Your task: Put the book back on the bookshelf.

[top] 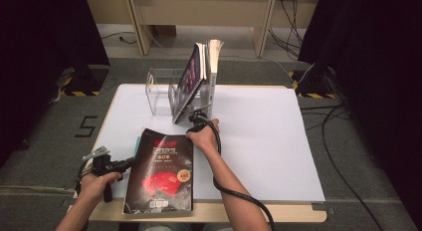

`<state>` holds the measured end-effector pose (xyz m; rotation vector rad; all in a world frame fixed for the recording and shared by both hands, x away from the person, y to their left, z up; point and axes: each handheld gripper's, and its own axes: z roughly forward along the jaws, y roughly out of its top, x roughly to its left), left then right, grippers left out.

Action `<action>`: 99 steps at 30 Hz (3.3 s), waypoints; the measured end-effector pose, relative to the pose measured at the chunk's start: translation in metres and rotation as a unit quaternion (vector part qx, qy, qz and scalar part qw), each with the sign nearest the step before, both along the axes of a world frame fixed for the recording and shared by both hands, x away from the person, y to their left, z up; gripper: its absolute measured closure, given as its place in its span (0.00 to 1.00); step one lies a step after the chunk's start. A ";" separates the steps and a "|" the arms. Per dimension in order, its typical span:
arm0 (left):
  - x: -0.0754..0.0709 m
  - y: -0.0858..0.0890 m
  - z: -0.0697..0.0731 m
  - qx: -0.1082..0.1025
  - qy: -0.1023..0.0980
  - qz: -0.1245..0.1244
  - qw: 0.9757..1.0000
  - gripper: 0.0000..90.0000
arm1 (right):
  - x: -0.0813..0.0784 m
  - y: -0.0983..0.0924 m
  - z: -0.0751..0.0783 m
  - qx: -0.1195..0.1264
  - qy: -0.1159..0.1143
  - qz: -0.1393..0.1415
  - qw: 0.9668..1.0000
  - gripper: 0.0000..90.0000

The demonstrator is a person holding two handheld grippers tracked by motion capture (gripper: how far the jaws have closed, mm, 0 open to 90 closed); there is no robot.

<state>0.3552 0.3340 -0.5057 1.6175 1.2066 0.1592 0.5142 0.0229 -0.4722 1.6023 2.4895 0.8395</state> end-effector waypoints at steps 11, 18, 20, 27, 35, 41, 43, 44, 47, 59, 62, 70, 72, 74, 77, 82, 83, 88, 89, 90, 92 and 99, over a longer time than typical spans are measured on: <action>0.001 0.001 -0.001 0.010 0.012 0.001 1.000 0.97 | 0.002 0.003 0.004 -0.010 0.013 -0.008 1.000 0.90; 0.002 0.001 -0.003 0.008 0.018 0.006 1.000 0.97 | 0.002 0.000 0.003 0.011 0.016 -0.015 1.000 0.96; 0.002 0.001 -0.003 0.008 0.019 0.007 1.000 0.97 | 0.001 -0.002 0.003 0.020 0.019 -0.022 0.999 0.97; 0.002 0.002 -0.003 0.010 0.021 0.011 1.000 0.97 | 0.003 -0.009 -0.001 0.048 0.019 -0.020 0.998 0.94; 0.002 0.002 -0.004 0.012 0.023 0.013 1.000 0.97 | 0.002 -0.012 -0.003 0.061 0.046 -0.027 0.997 0.86; 0.002 0.002 -0.004 0.017 0.023 0.013 1.000 0.97 | 0.001 -0.012 -0.003 0.076 0.067 -0.037 0.994 0.83; 0.002 0.002 -0.003 0.018 0.023 0.012 0.999 0.97 | 0.001 -0.013 -0.003 0.082 0.067 -0.036 0.994 0.83; 0.002 0.002 -0.003 0.019 0.023 0.012 0.999 0.97 | 0.001 -0.013 -0.003 0.084 0.070 -0.040 0.993 0.83; 0.002 0.002 -0.003 0.020 0.023 0.011 0.999 0.97 | 0.001 -0.013 -0.003 0.085 0.069 -0.040 0.993 0.83; 0.002 0.002 -0.003 0.023 0.025 0.011 0.999 0.97 | -0.003 -0.007 -0.002 0.058 0.053 -0.039 0.996 0.84; 0.002 0.001 -0.003 0.024 0.024 0.012 0.999 0.97 | -0.004 -0.005 -0.002 0.048 0.048 -0.038 0.997 0.85; 0.002 0.000 -0.002 0.025 0.026 0.013 0.999 0.97 | -0.004 -0.004 -0.001 0.034 0.045 -0.033 0.998 0.89; 0.002 0.000 -0.002 0.028 0.026 0.014 0.999 0.97 | -0.004 -0.003 0.000 0.034 0.050 -0.036 0.998 0.90; 0.002 0.000 -0.001 0.031 0.025 0.013 0.999 0.97 | -0.004 -0.003 0.000 0.034 0.040 -0.029 0.998 0.91; 0.002 -0.001 -0.001 0.032 0.026 0.015 0.999 0.97 | -0.006 -0.002 0.001 0.029 0.044 -0.034 0.998 0.93; 0.002 -0.001 -0.001 0.030 0.028 0.017 0.999 0.97 | -0.006 -0.002 0.000 0.039 0.037 -0.037 0.998 0.95; 0.002 -0.001 -0.001 0.030 0.028 0.018 0.999 0.97 | -0.007 -0.002 0.000 0.040 0.035 -0.038 0.998 0.95; 0.001 0.000 -0.001 0.026 0.029 0.020 0.999 0.97 | -0.010 0.000 0.001 0.032 0.022 -0.034 0.999 0.97; 0.001 0.000 -0.001 0.025 0.030 0.022 0.999 0.97 | -0.011 0.000 0.001 0.033 0.016 -0.031 0.999 0.97; 0.001 0.000 -0.001 0.024 0.030 0.023 0.999 0.97 | -0.012 0.000 0.001 0.033 0.011 -0.028 0.999 0.97; 0.001 0.000 -0.001 0.019 0.031 0.026 0.999 0.97 | -0.013 0.000 0.003 0.036 0.010 -0.027 0.999 0.98; 0.000 0.000 0.000 0.014 0.036 0.033 0.999 0.96 | -0.020 -0.004 0.016 0.070 -0.017 -0.024 0.997 0.98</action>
